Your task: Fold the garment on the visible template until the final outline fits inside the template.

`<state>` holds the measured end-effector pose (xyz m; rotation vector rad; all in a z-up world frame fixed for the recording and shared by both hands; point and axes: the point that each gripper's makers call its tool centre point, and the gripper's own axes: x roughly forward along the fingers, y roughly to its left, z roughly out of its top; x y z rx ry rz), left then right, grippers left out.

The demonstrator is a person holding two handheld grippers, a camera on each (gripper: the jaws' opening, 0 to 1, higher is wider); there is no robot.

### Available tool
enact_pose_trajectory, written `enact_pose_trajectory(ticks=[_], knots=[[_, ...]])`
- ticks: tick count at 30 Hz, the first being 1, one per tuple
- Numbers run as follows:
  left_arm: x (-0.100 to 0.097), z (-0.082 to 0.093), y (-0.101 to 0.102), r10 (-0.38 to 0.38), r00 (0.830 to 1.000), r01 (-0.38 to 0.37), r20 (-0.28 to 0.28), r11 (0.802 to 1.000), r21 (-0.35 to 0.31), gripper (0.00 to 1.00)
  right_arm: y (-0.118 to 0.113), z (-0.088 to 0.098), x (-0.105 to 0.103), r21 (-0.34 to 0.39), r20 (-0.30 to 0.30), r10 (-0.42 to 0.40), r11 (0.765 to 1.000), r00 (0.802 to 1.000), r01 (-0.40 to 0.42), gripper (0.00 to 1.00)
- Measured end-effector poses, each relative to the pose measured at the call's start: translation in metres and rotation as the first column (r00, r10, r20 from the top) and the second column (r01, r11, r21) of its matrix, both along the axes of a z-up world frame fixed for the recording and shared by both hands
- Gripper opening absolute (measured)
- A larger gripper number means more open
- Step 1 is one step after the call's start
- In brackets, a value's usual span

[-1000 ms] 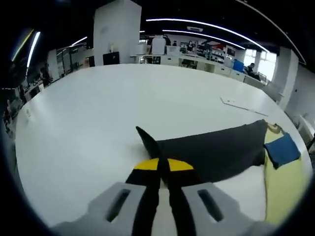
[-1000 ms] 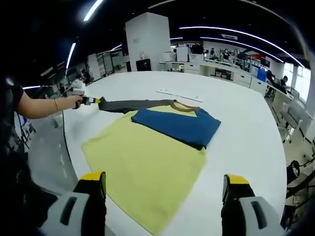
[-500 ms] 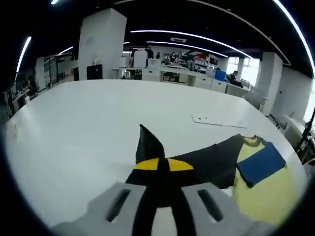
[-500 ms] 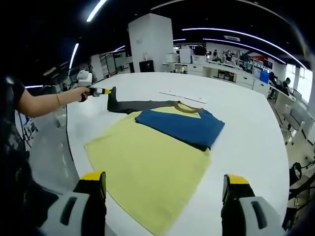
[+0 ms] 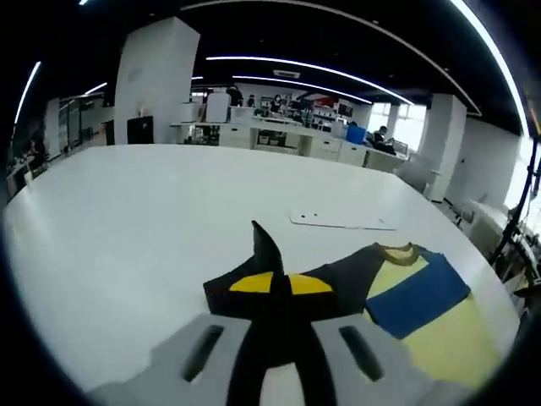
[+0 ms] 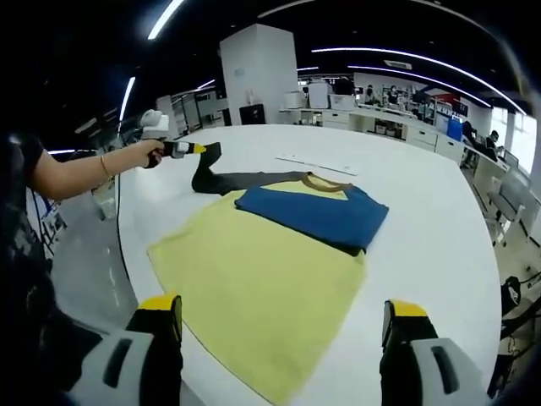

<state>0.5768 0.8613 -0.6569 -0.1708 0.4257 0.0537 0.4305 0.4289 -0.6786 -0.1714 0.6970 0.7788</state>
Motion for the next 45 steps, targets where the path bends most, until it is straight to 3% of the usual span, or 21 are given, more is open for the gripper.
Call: enact_pose_trajectory(ticks=[18,29,45], knots=[[0.022,0.017,-0.059,-0.063,0.997,0.066,0.04,0.996,-0.067,0.01,0.008,-0.004,-0.005,0.0,-0.003,0.028,1.0,1.0,-0.028,1.0],[0.037,0.026,-0.108,-0.127,0.989,0.134,0.069,0.985,-0.111,0.01,0.011,-0.01,-0.01,-0.013,-0.017,0.055,0.998,0.998,-0.055,1.0],[0.053,0.029,-0.166,-0.242,0.967,0.249,0.082,0.963,-0.101,0.01,0.009,-0.008,-0.007,0.005,-0.012,0.027,1.0,1.0,-0.027,1.0]])
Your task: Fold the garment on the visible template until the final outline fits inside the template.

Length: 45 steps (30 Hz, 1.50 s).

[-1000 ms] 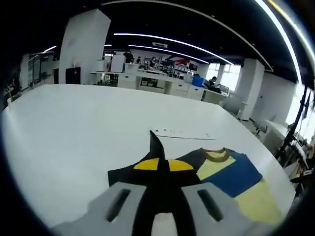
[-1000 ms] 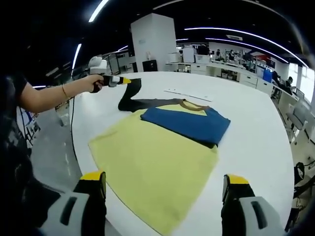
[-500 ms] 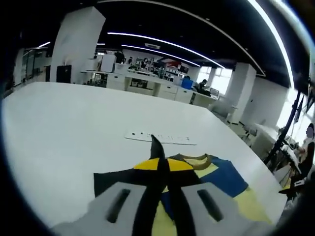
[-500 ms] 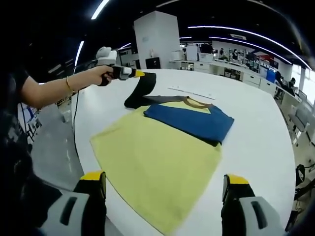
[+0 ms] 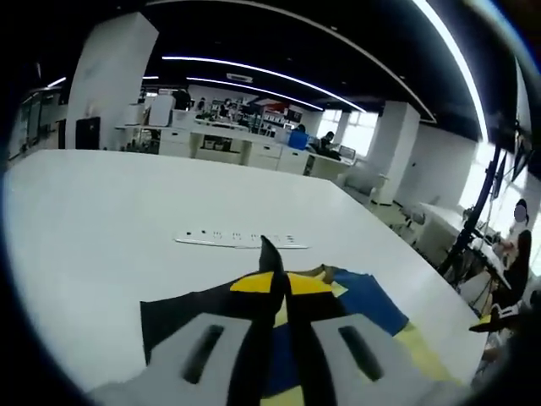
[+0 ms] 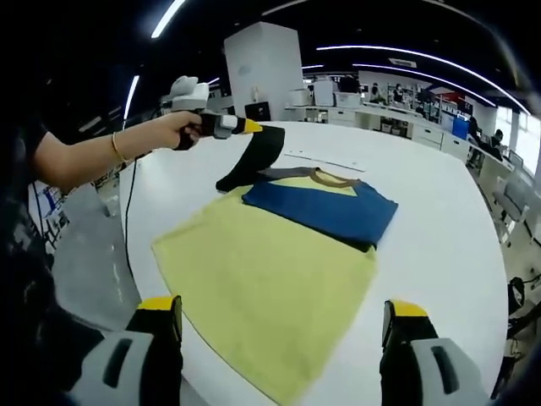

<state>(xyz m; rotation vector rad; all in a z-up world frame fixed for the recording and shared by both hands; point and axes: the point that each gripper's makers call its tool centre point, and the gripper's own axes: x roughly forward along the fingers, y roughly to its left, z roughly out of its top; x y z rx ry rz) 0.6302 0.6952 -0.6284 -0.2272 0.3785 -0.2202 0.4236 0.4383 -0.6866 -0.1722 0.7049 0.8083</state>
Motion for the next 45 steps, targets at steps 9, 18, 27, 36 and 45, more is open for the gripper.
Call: enact_pose_trajectory(ticks=[9,18,27,36,45], knots=[[0.008,0.001,-0.027,-0.038,0.999,0.038,0.008,0.999,-0.013,0.01,-0.003,-0.003,0.0,-0.008,-0.004,-0.008,1.0,1.0,0.008,1.0],[0.016,0.01,-0.059,-0.078,0.996,0.081,0.05,0.996,-0.043,0.01,-0.004,-0.004,0.001,-0.007,-0.004,-0.014,1.0,1.0,0.014,1.0],[0.019,0.015,-0.082,-0.125,0.989,0.129,0.08,0.99,-0.047,0.01,-0.008,-0.006,0.001,-0.008,-0.007,-0.029,1.0,1.0,0.029,1.0],[0.02,0.015,-0.105,-0.157,0.984,0.163,0.087,0.985,-0.057,0.01,-0.009,-0.008,0.002,-0.007,-0.012,-0.034,0.999,0.999,0.034,1.0],[0.021,0.01,-0.13,-0.19,0.978,0.197,0.085,0.977,-0.082,0.01,-0.016,-0.012,0.002,-0.007,-0.022,-0.051,0.999,0.998,0.051,1.0]])
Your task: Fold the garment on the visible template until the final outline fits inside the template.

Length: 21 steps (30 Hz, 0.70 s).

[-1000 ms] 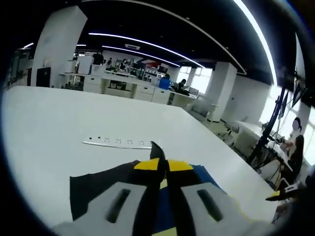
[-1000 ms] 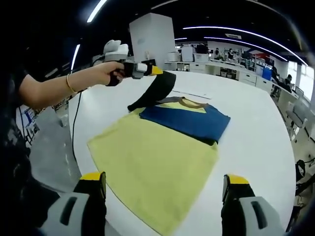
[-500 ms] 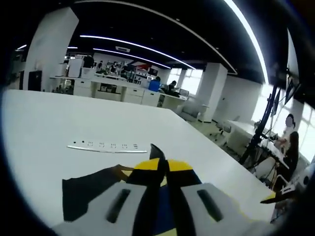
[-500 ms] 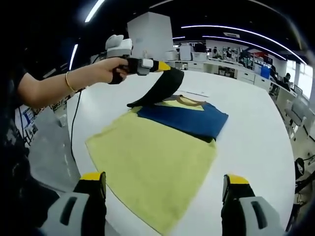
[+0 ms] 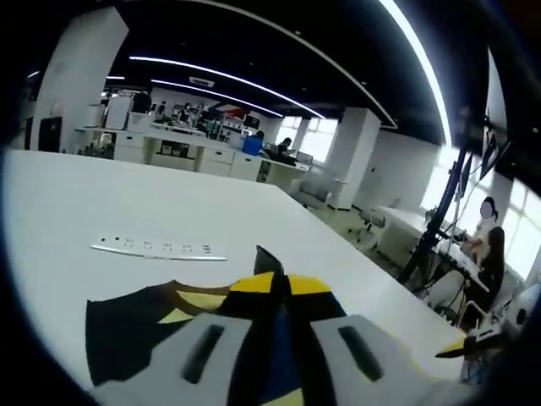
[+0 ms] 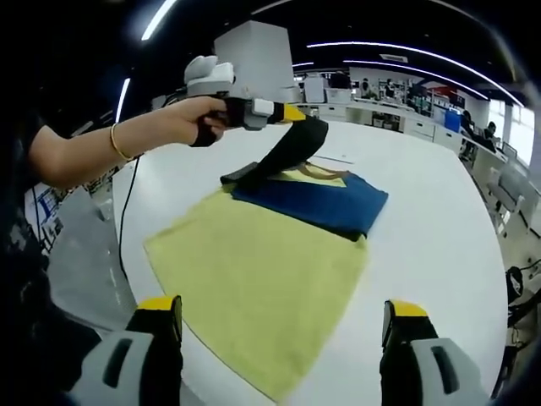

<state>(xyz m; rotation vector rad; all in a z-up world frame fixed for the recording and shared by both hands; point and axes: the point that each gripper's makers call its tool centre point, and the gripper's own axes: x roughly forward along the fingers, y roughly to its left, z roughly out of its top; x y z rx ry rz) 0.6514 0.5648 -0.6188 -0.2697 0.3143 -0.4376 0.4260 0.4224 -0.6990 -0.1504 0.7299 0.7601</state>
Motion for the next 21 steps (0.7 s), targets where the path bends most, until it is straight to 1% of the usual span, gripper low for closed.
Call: enact_pose_trajectory(ticks=[6,11,15,21], knots=[[-0.002,-0.003,-0.02,-0.044,0.999,0.044,0.0,0.999,-0.005,0.01,-0.004,-0.003,0.0,0.001,-0.007,-0.011,1.0,1.0,0.011,1.0],[-0.005,-0.01,-0.033,-0.076,0.997,0.076,-0.003,0.997,0.01,0.01,-0.007,-0.004,0.0,-0.001,-0.01,-0.02,1.0,1.0,0.02,1.0],[-0.007,-0.019,-0.044,-0.101,0.995,0.101,-0.007,0.994,0.044,0.01,-0.007,-0.006,-0.001,0.0,-0.015,-0.023,1.0,1.0,0.023,1.0],[-0.009,-0.039,-0.055,-0.117,0.992,0.119,-0.037,0.991,0.064,0.01,-0.007,-0.009,-0.003,0.006,-0.022,-0.028,1.0,0.999,0.028,1.0]])
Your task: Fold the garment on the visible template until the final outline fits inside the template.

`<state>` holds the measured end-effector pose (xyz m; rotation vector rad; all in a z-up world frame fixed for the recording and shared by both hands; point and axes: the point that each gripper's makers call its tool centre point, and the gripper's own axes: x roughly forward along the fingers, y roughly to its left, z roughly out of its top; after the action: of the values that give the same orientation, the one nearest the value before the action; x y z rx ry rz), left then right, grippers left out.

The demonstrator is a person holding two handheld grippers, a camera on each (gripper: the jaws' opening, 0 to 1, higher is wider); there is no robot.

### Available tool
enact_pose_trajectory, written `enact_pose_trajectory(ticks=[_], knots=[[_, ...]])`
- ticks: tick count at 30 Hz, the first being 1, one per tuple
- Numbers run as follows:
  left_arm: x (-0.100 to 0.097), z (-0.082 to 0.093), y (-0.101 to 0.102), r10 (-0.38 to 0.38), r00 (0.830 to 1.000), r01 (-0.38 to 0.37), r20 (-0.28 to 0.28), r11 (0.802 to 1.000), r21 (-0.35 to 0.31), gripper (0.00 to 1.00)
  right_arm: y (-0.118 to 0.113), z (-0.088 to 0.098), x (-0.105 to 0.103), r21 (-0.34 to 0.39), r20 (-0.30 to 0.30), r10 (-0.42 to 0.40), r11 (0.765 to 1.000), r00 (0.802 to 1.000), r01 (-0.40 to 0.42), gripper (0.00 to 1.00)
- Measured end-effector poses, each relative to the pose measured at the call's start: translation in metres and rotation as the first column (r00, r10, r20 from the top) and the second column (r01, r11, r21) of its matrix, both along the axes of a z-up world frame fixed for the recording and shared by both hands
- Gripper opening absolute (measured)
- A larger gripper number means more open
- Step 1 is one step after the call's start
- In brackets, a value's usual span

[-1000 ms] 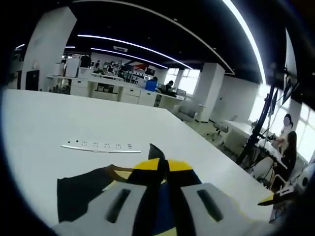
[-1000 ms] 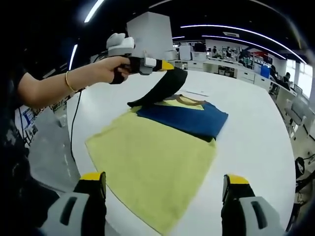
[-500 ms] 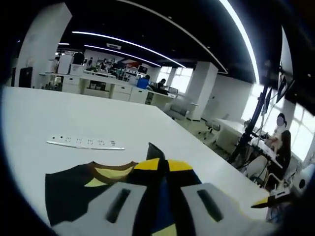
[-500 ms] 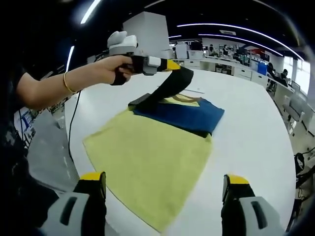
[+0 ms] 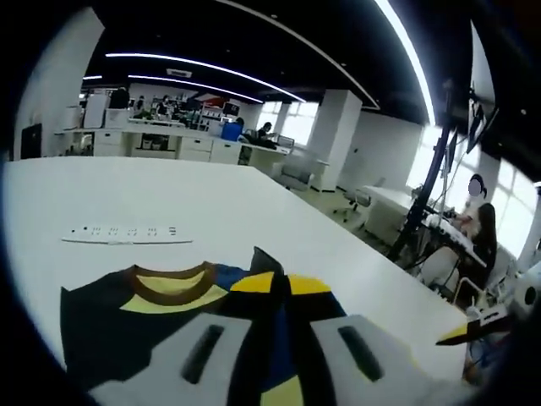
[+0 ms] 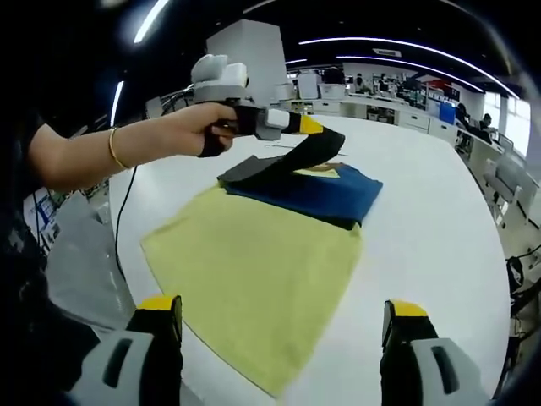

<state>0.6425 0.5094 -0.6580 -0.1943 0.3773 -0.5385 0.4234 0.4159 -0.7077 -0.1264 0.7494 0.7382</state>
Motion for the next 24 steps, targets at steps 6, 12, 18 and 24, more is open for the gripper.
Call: enact_pose_trajectory(ticks=[6,12,18,24], knots=[[-0.004,-0.023,-0.01,-0.014,0.999,0.015,-0.032,0.999,0.033,0.01,-0.003,-0.002,0.001,0.004,-0.002,-0.01,1.0,1.0,0.01,1.0],[-0.012,-0.04,-0.027,-0.064,0.997,0.067,-0.043,0.995,0.073,0.04,-0.006,-0.004,0.002,0.006,-0.005,-0.019,1.0,1.0,0.019,1.0],[-0.021,-0.04,-0.037,-0.104,0.994,0.106,-0.03,0.991,0.078,0.26,-0.007,-0.004,0.003,0.01,-0.003,-0.022,1.0,1.0,0.022,1.0],[-0.023,-0.031,-0.025,-0.109,0.994,0.106,0.018,0.988,0.11,0.5,-0.005,-0.003,0.004,0.011,-0.001,-0.011,1.0,1.0,0.011,1.0]])
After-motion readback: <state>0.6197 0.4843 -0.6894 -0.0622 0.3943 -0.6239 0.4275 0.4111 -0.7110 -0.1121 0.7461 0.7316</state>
